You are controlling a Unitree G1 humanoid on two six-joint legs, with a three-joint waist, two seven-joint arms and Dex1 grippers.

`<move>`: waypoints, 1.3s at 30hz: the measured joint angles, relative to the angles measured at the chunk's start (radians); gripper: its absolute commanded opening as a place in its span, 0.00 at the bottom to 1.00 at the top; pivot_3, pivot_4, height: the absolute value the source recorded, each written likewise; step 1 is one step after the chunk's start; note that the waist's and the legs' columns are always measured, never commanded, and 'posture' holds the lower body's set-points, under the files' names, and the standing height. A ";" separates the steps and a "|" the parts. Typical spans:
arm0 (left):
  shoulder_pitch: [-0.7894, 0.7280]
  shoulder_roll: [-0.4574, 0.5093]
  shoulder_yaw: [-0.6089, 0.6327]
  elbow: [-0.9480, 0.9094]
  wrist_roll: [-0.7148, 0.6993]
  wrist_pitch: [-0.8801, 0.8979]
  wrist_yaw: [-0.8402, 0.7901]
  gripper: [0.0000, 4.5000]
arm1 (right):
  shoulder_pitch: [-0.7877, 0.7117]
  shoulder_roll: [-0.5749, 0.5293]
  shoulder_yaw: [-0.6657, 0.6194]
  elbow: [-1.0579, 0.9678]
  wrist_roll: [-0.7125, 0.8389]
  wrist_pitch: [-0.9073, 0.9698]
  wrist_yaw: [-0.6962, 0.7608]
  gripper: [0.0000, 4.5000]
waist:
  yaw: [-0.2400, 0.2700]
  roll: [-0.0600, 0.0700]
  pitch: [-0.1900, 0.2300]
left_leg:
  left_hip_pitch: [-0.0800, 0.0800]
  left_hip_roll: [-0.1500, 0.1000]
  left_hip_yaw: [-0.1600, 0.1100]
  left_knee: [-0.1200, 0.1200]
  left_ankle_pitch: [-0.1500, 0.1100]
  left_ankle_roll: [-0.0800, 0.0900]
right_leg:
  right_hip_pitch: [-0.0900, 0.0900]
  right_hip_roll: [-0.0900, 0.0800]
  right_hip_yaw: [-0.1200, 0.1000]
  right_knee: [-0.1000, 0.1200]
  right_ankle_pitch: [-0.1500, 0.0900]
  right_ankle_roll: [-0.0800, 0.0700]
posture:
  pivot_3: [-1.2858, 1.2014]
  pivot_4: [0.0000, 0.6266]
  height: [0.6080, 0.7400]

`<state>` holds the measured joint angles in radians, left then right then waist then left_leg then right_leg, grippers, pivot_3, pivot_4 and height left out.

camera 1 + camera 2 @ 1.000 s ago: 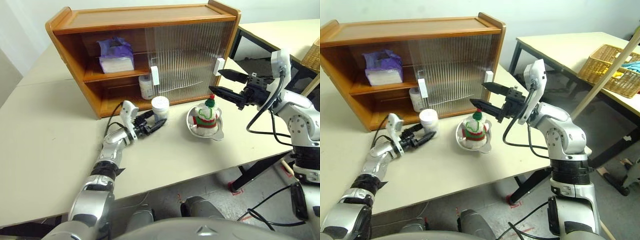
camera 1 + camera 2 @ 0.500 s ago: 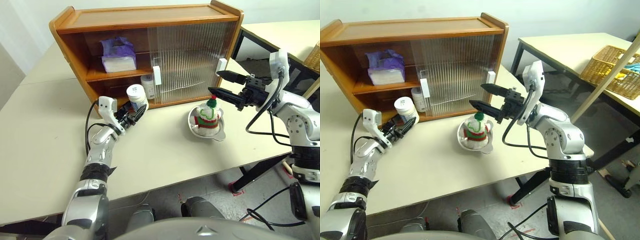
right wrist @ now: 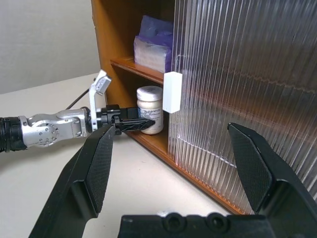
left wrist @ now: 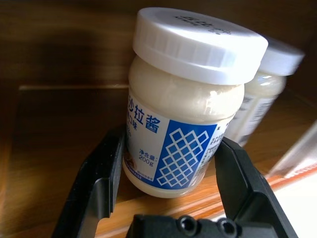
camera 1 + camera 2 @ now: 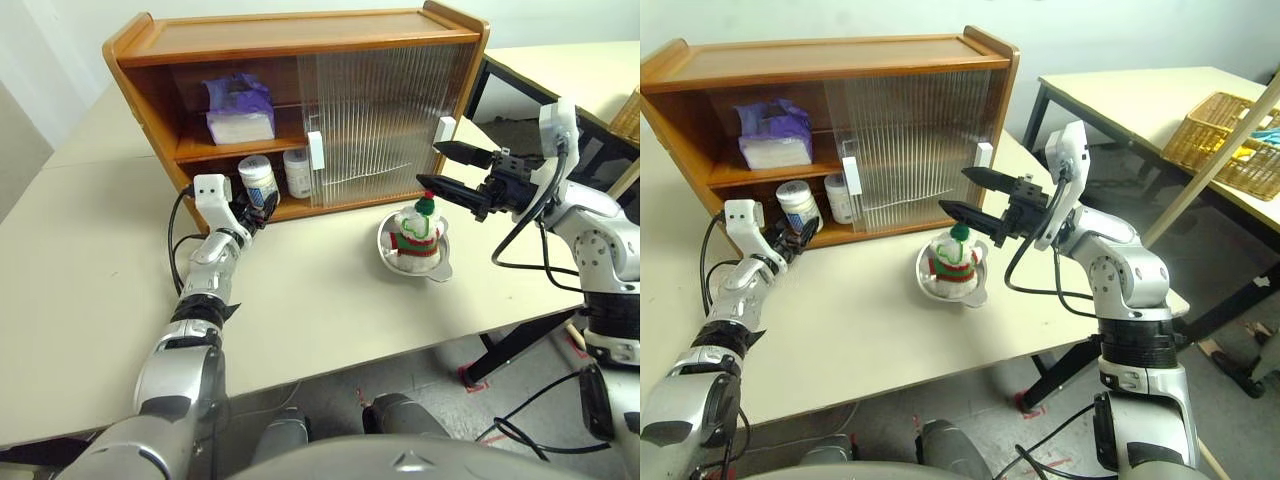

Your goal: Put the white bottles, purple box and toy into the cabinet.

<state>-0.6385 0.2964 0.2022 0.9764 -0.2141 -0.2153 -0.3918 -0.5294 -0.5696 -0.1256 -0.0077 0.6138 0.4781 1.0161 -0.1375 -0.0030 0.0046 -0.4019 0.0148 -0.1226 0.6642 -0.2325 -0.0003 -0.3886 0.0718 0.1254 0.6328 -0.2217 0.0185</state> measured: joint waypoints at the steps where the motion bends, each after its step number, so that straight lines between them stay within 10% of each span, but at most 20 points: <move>1: -0.013 -0.001 0.000 0.020 0.010 -0.007 0.013 0.68 | 0.000 0.000 0.000 0.000 0.000 0.000 0.000 1.00 | 0.000 0.000 0.000 | 0.000 0.000 0.000 0.000 0.000 0.001 | 0.000 0.000 0.000 0.000 0.000 0.000 | 0.43 0.00 1.00; 19: -0.147 -0.001 0.010 0.241 0.072 -0.063 0.207 0.68 | 0.002 -0.004 -0.002 -0.015 0.000 0.000 -0.012 1.00 | -0.011 -0.001 0.000 | 0.000 -0.005 0.000 0.000 0.003 0.005 | 0.001 -0.001 0.000 0.000 0.001 0.002 | 0.43 0.00 1.00; 24: -0.154 -0.001 0.010 0.245 0.080 -0.069 0.209 1.00 | 0.003 -0.004 -0.002 -0.015 0.000 0.000 -0.016 1.00 | -0.018 -0.001 0.001 | 0.000 -0.006 0.000 0.001 0.003 0.005 | 0.001 -0.001 0.000 0.000 0.001 0.002 | 0.43 0.00 1.00; 39: 0.027 -0.015 0.018 0.003 0.058 -0.162 0.161 1.00 | -0.001 0.009 0.002 0.008 0.000 -0.002 -0.007 1.00 | -0.023 -0.001 0.000 | 0.002 -0.007 0.000 0.001 0.003 0.005 | 0.003 -0.001 -0.001 -0.001 0.001 0.002 | 0.45 0.00 1.00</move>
<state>-0.6120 0.2819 0.2206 0.9792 -0.1564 -0.3777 -0.2304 -0.5306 -0.5609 -0.1234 0.0005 0.6134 0.4765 1.0091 -0.1610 -0.0038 0.0051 -0.4001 0.0076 -0.1229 0.6649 -0.2293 0.0046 -0.3855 0.0706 0.1247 0.6321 -0.2210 0.0207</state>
